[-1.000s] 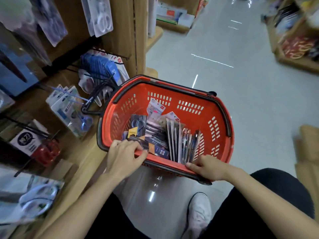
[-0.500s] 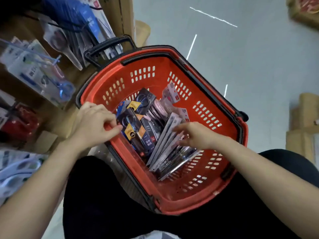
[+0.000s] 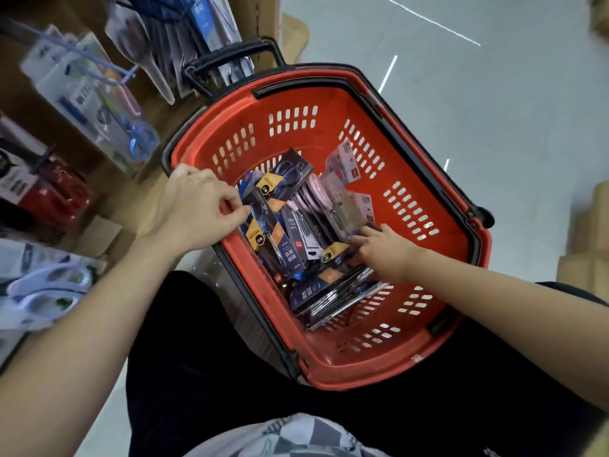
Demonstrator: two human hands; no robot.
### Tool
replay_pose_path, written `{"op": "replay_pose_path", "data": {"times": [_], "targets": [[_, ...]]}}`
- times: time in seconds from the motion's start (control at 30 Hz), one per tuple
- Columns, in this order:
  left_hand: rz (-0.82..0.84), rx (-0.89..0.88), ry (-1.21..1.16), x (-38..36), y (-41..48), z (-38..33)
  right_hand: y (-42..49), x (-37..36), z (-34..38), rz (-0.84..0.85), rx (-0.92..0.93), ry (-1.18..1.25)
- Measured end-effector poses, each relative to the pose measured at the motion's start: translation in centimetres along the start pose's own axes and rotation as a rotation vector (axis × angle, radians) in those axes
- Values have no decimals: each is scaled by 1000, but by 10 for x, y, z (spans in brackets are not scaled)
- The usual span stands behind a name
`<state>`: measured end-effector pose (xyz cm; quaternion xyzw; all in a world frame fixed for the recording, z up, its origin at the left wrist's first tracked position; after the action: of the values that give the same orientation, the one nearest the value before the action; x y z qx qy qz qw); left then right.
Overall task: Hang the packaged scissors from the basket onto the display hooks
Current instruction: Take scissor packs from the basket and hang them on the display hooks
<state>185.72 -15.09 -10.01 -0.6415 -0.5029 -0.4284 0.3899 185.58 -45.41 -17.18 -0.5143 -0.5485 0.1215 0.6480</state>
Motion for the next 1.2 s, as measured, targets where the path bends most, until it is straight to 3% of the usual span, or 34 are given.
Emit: {"op": "replay_pose_path", "data": {"times": [0.17,0.4,0.8,1.2], "targets": [[-12,11,1,-2,-1,-1,2,-8,-22,-52,11,235],[-20,19,-15,0,-2,-2,28,-11,-22,-100,-94,84],[-1,49,-25,5,-2,1,17,37,-32,-210,39,33],[22,76,-36,5,-1,-3,-54,73,-71,-394,-12,393]]}}
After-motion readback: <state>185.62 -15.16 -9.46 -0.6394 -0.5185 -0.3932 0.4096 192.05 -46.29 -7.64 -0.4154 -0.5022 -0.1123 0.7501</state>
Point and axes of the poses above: each hand's wrist, its own y-axis towards the middle knuckle, its own x-axis out of the back of the hand, z = x × y, the point moved 6 cm from there along y, towards the middle knuckle, and after that the axes turned 10 degrees about z, right-handed, at the moved point
